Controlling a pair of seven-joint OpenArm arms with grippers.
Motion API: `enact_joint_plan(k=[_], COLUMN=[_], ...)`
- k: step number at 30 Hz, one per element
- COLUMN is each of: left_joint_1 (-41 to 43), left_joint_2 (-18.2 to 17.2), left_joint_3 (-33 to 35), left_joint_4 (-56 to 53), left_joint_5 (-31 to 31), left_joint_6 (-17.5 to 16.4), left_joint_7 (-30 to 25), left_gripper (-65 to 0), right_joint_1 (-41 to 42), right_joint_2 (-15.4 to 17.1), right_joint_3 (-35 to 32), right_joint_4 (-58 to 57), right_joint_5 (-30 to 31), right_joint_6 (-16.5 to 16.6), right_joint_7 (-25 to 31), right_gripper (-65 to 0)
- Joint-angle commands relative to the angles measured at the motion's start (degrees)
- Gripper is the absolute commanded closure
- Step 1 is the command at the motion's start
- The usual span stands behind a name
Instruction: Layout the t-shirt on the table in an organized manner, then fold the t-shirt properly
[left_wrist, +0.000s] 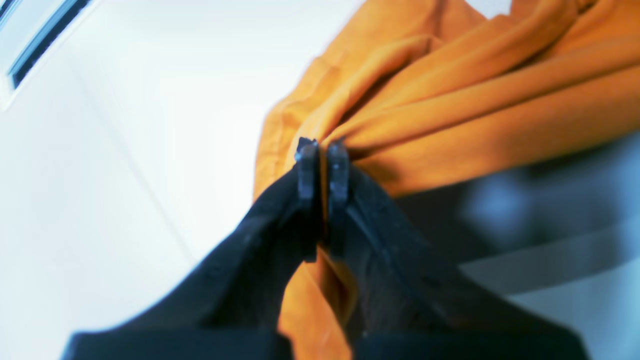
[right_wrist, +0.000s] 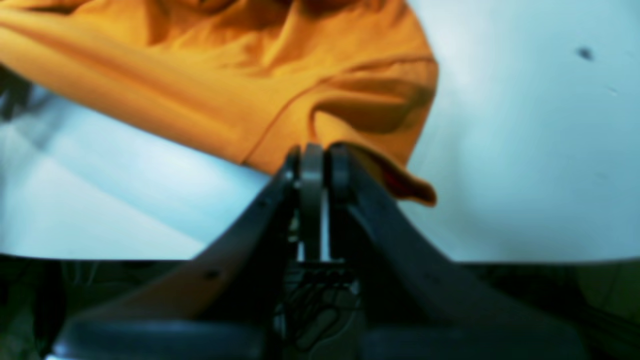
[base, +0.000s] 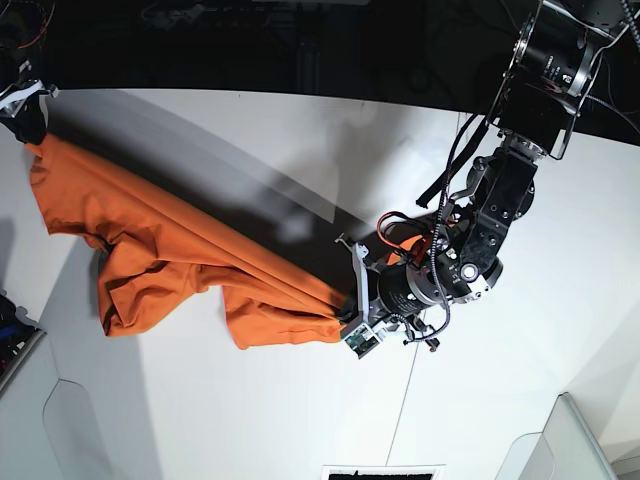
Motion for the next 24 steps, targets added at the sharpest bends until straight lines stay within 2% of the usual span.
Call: enact_joint_plan(k=[1,3,4,7,8,9,13,18,21,24], left_joint_1=[-1.88,-1.86,-1.88,-1.92,-2.05,-2.21,-2.82,-2.82,-2.82,-2.84], left_joint_2=[-0.50,-0.15,0.11,0.98,1.40,1.97,2.91,-0.68,-3.76,-4.68], left_joint_3=[-0.74,-0.72,-0.68,-0.68,-0.68,-0.68,-0.70,-0.70,-0.70,-0.70], left_joint_4=[0.79,0.48,0.07,-3.17,-5.01,-6.93,-11.32,-6.56,-2.86,-2.32], left_joint_5=[1.36,1.14,0.96,0.52,0.55,0.52,0.44,-2.82,-5.55,-5.84], left_joint_6=[0.31,-1.33,-1.44,-1.42,-1.40,-1.40,0.24,0.33,0.35,0.35], left_joint_7=[-1.60,-2.97,-3.41,-6.56,-7.50,-7.85,-4.13,-3.56,-2.43,-2.47], left_gripper=[0.0,0.0,-4.1,-21.7,-26.6,-30.0,-30.7,-30.7,-30.7,-30.7], right_joint_1=[0.39,1.11,2.08,5.73,7.28,8.61,13.20,16.85,17.84,21.20], right_joint_2=[1.16,1.14,1.14,1.16,1.18,1.27,1.84,2.40,2.43,2.47], right_joint_3=[1.01,0.85,0.72,0.15,-0.15,-0.48,-1.03,-2.47,-7.30,-14.36], right_joint_4=[0.94,0.94,0.94,0.72,0.46,0.15,-0.20,-0.24,-1.29,-5.49], right_joint_5=[-0.24,-0.87,-1.75,-3.28,-3.28,-3.34,-3.30,-5.22,-8.33,-12.90], right_joint_6=[-0.28,-0.28,-0.44,-1.36,-1.40,-1.40,-1.44,-4.02,-4.37,-4.46], right_joint_7=[2.21,4.72,5.31,5.40,5.33,5.11,4.11,5.77,7.98,9.70], right_gripper=[0.0,0.0,-0.5,-26.2,-32.4,-35.4,-35.6,-35.4,-35.4,-35.4])
